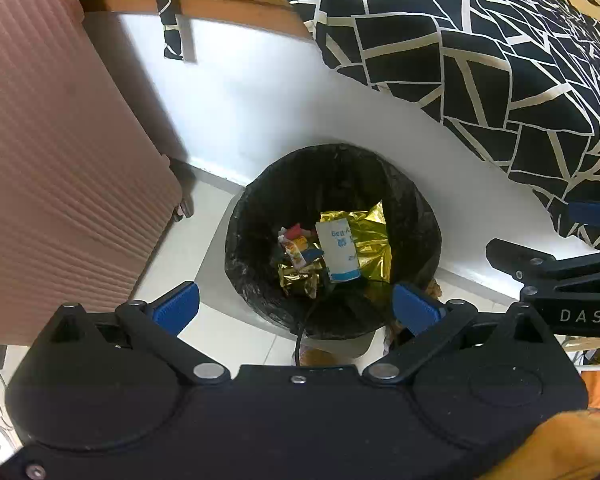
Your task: Collect trash
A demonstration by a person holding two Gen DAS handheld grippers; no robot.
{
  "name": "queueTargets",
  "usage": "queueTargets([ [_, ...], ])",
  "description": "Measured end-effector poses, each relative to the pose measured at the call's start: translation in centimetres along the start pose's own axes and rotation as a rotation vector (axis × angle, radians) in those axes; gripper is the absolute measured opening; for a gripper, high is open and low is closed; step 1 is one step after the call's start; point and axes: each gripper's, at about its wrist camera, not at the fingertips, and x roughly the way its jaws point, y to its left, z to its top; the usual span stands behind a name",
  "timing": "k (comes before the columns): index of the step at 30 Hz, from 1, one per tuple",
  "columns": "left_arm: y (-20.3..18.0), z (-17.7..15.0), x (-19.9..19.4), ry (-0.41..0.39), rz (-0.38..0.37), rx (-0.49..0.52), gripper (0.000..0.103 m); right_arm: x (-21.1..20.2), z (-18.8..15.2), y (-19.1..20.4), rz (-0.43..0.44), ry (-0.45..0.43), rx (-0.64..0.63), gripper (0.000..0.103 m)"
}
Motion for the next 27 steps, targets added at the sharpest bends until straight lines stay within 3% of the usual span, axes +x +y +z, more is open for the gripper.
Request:
queueTargets([
  [27, -0.11, -0.16, -0.42, -0.015, -0.01, 0.013, 0.103, -0.52, -0.49, -0.22, -0.022, -0.018, 0.011, 0.103],
])
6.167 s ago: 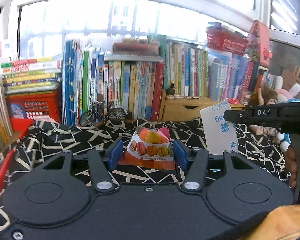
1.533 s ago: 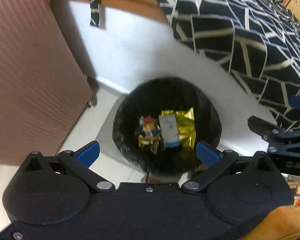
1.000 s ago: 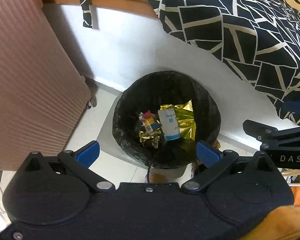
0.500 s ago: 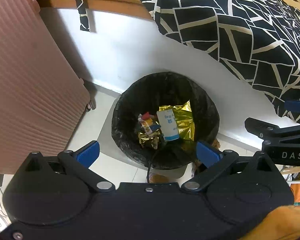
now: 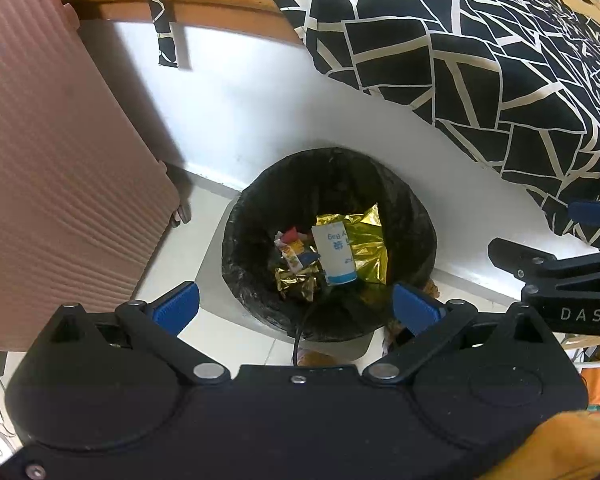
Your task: Collect trash
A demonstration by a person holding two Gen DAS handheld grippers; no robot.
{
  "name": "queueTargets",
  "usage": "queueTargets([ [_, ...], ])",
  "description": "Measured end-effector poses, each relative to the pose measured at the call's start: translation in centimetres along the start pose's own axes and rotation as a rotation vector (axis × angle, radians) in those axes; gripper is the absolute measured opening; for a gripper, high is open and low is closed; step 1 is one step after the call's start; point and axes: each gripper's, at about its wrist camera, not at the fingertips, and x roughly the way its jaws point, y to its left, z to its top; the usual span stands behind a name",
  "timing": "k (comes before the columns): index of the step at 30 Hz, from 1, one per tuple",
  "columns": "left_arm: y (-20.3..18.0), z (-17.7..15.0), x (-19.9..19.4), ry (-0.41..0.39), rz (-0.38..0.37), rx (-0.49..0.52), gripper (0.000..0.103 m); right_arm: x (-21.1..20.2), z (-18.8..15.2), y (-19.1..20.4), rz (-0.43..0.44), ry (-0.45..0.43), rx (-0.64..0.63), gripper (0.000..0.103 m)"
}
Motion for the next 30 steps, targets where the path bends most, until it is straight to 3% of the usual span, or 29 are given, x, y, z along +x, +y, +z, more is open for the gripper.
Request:
queueTargets([
  [30, -0.67, -0.31, -0.07, -0.001, -0.011, 0.023, 0.103, -0.56, -0.83, -0.36, 0.025, -0.004, 0.01, 0.103],
])
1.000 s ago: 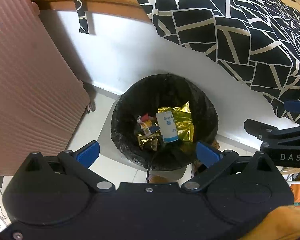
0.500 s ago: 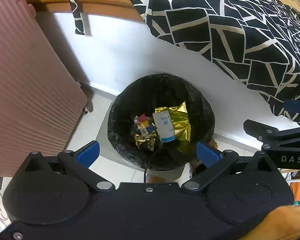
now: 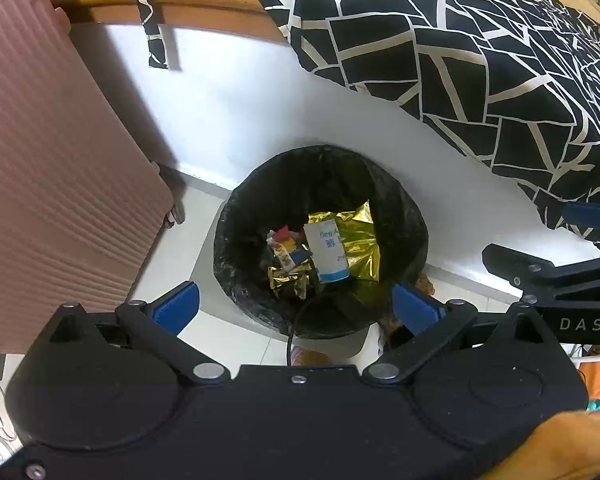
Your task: Collect trash
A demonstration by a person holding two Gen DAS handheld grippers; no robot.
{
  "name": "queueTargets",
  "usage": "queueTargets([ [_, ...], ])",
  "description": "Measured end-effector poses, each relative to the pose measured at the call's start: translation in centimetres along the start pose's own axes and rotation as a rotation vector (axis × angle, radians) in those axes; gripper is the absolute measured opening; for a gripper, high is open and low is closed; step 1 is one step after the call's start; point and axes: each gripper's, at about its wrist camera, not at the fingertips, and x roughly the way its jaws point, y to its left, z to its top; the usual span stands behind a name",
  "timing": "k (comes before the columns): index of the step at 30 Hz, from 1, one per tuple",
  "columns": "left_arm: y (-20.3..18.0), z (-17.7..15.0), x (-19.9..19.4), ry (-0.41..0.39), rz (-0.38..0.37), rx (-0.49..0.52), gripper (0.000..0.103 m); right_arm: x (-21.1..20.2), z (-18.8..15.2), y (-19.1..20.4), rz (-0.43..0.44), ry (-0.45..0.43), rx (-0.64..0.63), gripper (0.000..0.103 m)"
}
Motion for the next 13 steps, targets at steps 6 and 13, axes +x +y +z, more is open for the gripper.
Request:
queueTargets([
  [6, -0.08, -0.06, -0.05, 0.0, 0.001, 0.001, 0.103, 0.08, 0.01, -0.12, 0.005, 0.007, 0.003, 0.103],
  [13, -0.15, -0.08, -0.12, -0.002, -0.001, 0.0, 0.103, 0.1, 0.09, -0.12, 0.005, 0.006, -0.001, 0.103],
])
